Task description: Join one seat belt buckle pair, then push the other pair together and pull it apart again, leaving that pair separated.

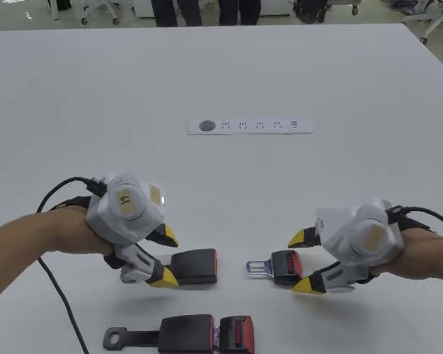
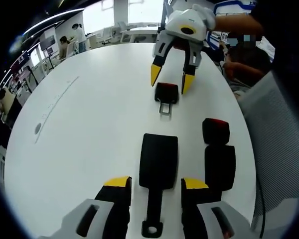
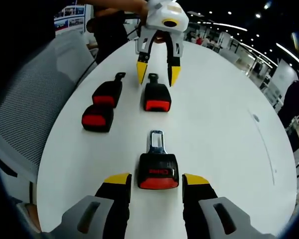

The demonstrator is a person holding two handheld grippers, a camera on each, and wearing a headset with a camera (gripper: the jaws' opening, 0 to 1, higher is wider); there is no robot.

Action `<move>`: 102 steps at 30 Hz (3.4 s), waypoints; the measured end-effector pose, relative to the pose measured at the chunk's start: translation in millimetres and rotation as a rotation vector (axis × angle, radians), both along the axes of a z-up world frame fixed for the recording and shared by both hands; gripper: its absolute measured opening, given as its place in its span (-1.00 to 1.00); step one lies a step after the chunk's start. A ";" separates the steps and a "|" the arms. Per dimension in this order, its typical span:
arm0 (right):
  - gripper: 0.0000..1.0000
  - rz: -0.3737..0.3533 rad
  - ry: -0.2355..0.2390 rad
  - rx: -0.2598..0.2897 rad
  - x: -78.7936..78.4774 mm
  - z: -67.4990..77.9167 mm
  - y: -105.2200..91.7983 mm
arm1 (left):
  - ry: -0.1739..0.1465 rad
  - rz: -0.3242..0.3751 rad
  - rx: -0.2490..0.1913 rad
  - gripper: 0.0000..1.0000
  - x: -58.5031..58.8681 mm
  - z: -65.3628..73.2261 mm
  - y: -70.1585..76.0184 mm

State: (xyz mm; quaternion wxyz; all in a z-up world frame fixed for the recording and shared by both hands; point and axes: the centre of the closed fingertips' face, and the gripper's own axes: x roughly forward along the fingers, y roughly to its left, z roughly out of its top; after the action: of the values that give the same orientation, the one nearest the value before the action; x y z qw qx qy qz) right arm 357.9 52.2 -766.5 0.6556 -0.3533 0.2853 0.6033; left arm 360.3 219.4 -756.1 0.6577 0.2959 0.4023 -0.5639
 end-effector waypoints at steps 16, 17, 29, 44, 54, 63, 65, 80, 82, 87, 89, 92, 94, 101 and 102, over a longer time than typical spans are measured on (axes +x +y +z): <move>-0.38 -0.006 0.006 -0.015 2.4 -5.4 -1.1 | -0.007 -0.062 0.021 -0.38 -2.3 -10.9 -1.7; -0.38 -0.007 0.006 -0.015 2.6 -5.6 -1.0 | -0.010 -0.065 0.021 -0.38 -2.4 -11.1 -1.6; -0.39 -0.001 0.007 -0.015 1.8 -5.0 0.0 | -0.012 -0.077 0.033 -0.40 -4.2 -13.3 -2.3; -0.39 0.009 0.009 -0.016 0.2 -4.6 3.4 | 0.000 -0.082 0.042 -0.40 -1.9 -16.5 -1.5; -0.39 0.011 0.003 -0.016 0.0 -5.0 8.5 | -0.011 -0.082 0.067 -0.40 -2.5 -19.0 -1.4; -0.39 0.015 -0.002 -0.012 1.2 -6.0 16.0 | -0.010 -0.103 0.086 -0.40 -2.7 -21.2 -1.1; -0.39 0.015 -0.001 -0.010 1.0 -5.7 17.2 | -0.010 -0.107 0.087 -0.40 -2.9 -21.0 -1.5; -0.39 0.013 -0.001 0.002 1.9 -3.9 33.8 | -0.003 -0.096 0.100 -0.40 -2.9 -21.9 0.4; -0.39 0.012 -0.002 0.001 0.6 -3.4 34.7 | 0.002 -0.092 0.104 -0.40 -2.4 -22.2 0.6; -0.39 0.013 -0.002 0.007 0.6 -3.2 40.6 | 0.007 -0.102 0.120 -0.39 -1.8 -23.1 1.4; -0.39 0.014 -0.003 0.008 1.4 -3.1 42.3 | 0.006 -0.104 0.122 -0.39 -2.0 -22.8 1.1; -0.39 0.015 -0.002 0.010 3.1 -3.7 45.2 | 0.007 -0.099 0.121 -0.39 -3.1 -22.3 0.9; -0.39 0.019 -0.002 0.012 2.5 -3.8 47.2 | 0.008 -0.096 0.122 -0.39 -3.1 -22.2 1.0; -0.39 0.026 0.000 0.008 3.4 -4.6 51.5 | 0.008 -0.095 0.125 -0.39 -2.8 -22.8 1.7; -0.39 0.026 0.000 0.008 3.4 -4.6 51.5 | 0.009 -0.093 0.124 -0.39 -2.7 -22.9 1.7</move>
State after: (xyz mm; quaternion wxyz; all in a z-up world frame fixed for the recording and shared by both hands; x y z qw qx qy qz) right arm 361.3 103.7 -771.1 0.6490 -0.3543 0.2783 0.6130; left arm 357.7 221.1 -779.0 0.6093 0.3522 0.4251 -0.5692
